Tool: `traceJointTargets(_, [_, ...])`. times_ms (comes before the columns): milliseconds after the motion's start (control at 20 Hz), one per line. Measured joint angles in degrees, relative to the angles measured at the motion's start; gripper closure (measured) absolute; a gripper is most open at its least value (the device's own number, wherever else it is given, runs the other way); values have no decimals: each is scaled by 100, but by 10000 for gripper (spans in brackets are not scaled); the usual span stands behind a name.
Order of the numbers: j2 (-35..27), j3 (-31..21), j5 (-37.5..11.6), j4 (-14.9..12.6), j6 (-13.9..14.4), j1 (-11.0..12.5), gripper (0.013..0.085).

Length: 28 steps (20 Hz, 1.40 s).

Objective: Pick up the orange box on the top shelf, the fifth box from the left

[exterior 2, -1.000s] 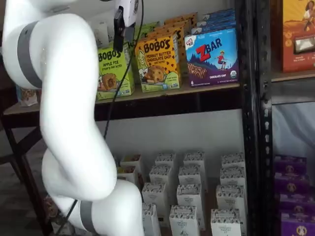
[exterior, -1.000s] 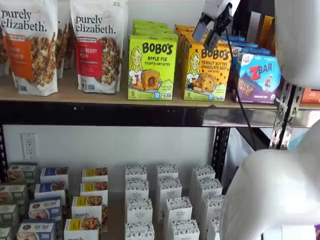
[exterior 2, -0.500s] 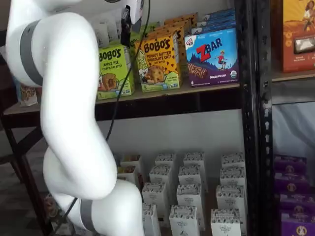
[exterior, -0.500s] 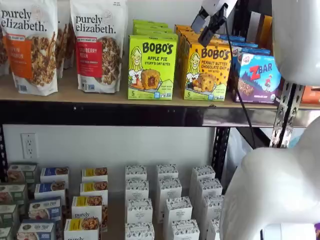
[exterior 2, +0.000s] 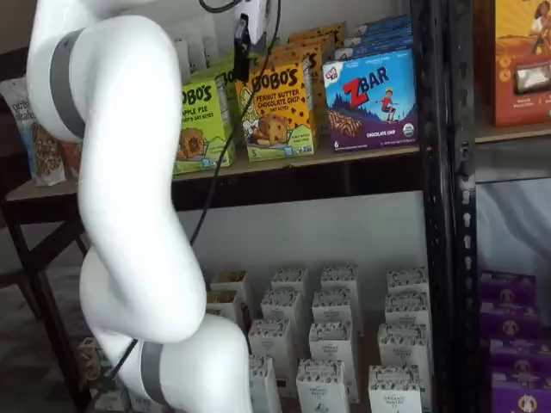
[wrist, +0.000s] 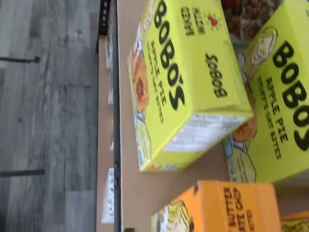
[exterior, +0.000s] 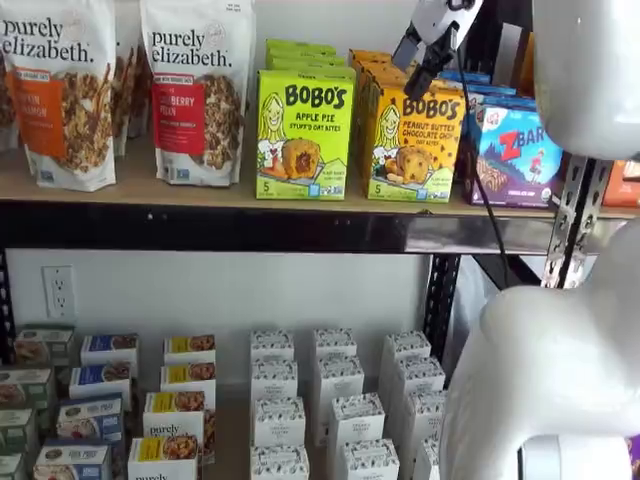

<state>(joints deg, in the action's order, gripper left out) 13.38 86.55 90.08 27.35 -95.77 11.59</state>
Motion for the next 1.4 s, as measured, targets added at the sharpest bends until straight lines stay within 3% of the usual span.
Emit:
traceJointTargets(500, [-230,-68,-103,-275,-323,148,130])
traceJointTargets(850, [-474,186,212,-522,-343,132,130])
traceJointTargets(1400, [-580,178,201,-908,-399,85,130])
